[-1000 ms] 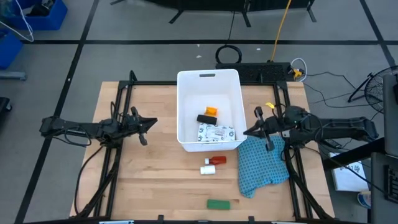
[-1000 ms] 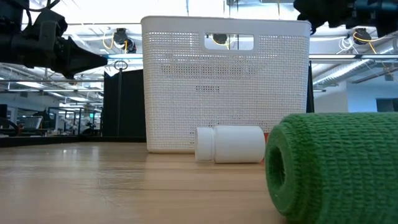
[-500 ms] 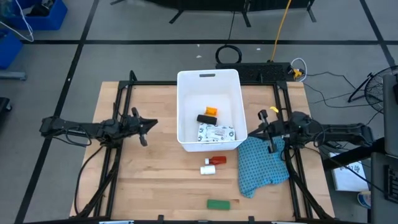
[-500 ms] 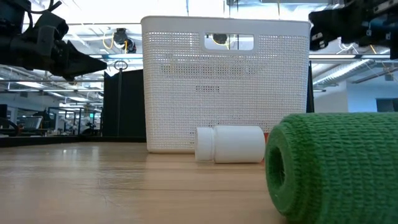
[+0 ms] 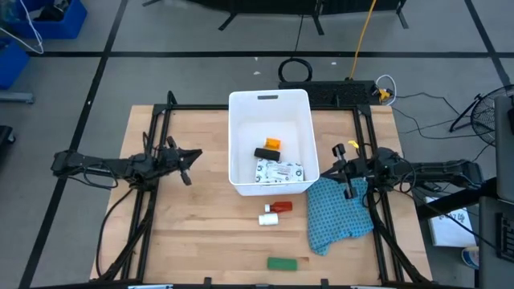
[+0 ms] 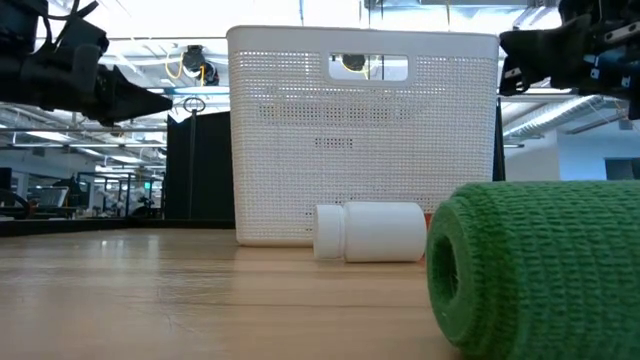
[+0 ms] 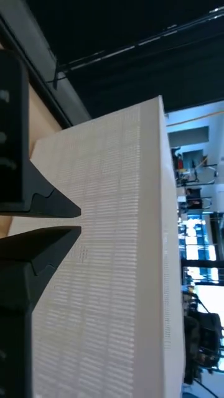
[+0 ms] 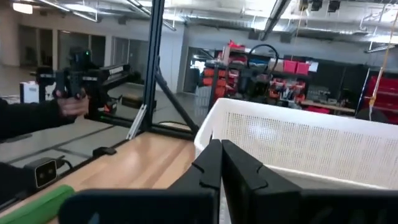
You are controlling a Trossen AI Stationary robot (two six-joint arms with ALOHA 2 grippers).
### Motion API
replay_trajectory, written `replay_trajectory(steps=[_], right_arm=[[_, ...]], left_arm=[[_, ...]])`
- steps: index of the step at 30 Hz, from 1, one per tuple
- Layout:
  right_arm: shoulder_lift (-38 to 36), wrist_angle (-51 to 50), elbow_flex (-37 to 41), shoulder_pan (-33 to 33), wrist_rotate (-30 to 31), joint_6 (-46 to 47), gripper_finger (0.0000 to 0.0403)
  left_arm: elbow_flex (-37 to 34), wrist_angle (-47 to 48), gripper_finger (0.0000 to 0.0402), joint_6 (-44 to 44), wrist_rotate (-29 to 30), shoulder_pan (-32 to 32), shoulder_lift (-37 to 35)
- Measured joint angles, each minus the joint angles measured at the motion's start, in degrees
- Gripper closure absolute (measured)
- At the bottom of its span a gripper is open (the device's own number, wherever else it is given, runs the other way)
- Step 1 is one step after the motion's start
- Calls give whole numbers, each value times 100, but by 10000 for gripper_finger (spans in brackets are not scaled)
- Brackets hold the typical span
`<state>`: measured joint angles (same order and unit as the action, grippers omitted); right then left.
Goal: Pick & place medical supplies in basket/bin
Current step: Put the white pill bottle into the white bin
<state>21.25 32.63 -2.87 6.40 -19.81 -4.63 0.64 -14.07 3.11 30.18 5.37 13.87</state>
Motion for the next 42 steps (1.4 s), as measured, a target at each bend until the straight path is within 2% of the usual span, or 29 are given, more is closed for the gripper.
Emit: replay_trajectory(steps=[7, 11, 15, 20, 25, 30, 34, 38, 42], right_arm=[[-4, 37, 11, -3, -149, -214, 403], [-6, 39, 15, -3, -151, -228, 403], [-11, 201, 16, -3, -224, -266, 403], [-11, 833, 21, -3, -1022, -33, 403], [-25, 1043, -44, -4, -1046, 583, 403], [-333, 714, -55, -16, -831, 806, 403], [-879, -81, -55, -157, -291, 804, 403], [-1225, -724, -55, -571, 294, 543, 403], [-1253, -805, -55, -1025, 878, 125, 403]], left_arm=[[100, -800, 364, 110, 139, 34, 56], [908, -825, 368, 315, -10, 313, 476], [2086, -224, 392, 578, 88, 832, 1692], [3656, 443, 393, 836, 691, 1520, 3600], [4763, 1195, 398, 680, 1069, 1944, 5105], [5296, 1279, 395, 455, 1606, 2447, 5971], [5362, 1253, 397, 355, 2273, 2973, 6000], [5329, 1241, 399, -234, 2280, 3294, 5915], [5329, 1257, 399, -417, 2228, 3315, 6286]])
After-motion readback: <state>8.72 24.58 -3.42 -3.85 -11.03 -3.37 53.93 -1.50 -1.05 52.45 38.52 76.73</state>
